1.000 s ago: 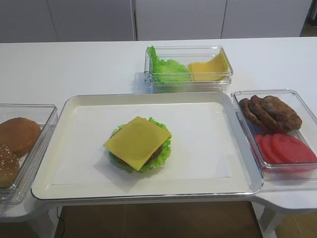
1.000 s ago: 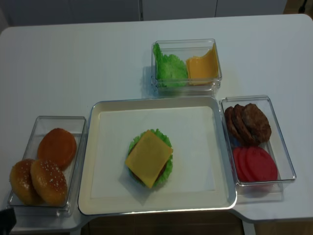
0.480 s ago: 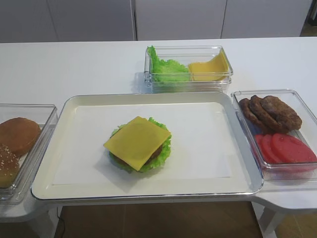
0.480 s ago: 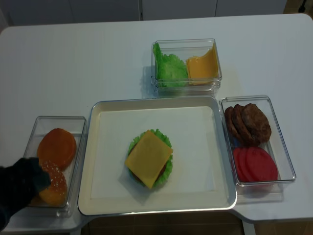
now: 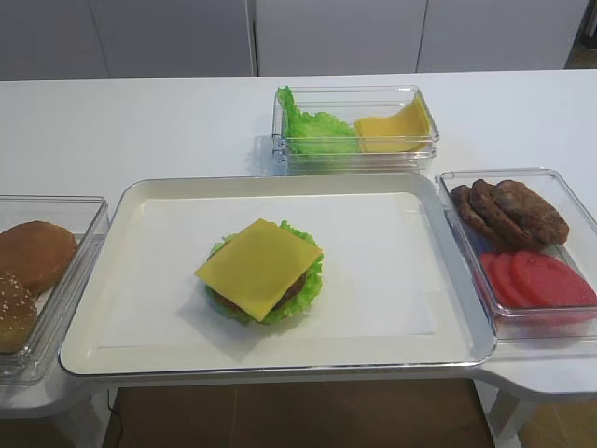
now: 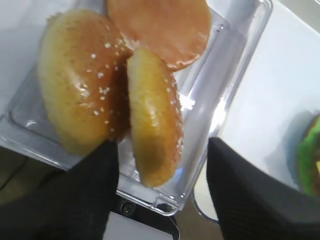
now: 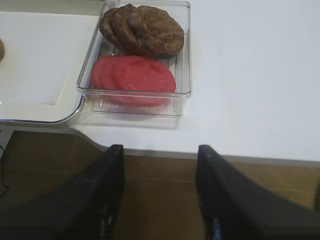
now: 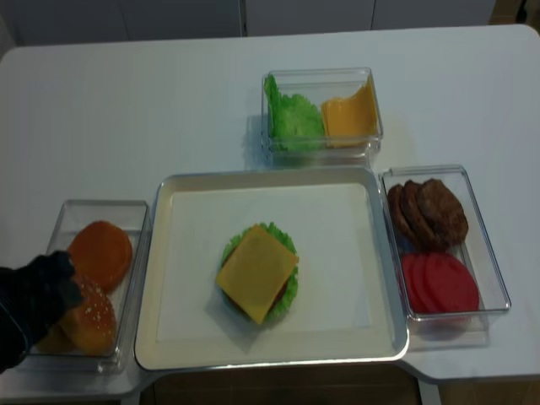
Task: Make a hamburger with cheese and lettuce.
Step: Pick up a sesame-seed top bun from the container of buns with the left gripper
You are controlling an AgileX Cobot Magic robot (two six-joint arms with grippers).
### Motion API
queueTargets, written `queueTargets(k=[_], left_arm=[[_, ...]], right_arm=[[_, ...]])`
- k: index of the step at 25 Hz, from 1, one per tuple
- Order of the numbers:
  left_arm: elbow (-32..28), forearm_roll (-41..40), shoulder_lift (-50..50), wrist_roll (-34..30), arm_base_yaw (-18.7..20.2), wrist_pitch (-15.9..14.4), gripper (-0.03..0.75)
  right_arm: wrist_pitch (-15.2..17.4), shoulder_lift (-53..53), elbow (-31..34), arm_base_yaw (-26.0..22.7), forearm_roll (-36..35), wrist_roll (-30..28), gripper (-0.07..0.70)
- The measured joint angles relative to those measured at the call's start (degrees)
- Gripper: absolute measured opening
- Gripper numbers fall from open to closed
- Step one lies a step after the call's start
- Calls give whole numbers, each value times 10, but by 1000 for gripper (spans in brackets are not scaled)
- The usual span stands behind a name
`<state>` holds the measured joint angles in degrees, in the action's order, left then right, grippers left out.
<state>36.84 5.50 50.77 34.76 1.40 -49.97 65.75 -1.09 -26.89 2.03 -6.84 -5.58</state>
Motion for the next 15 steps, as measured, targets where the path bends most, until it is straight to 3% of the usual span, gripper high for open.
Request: queueTargets(k=[8,15], left_arm=[[0,-12,0,19,0,-1,414],[0,-12,1,24,0,19,414]], right_arm=[[0,0,0,0,0,0,371],[0,0,0,0,0,0,371]])
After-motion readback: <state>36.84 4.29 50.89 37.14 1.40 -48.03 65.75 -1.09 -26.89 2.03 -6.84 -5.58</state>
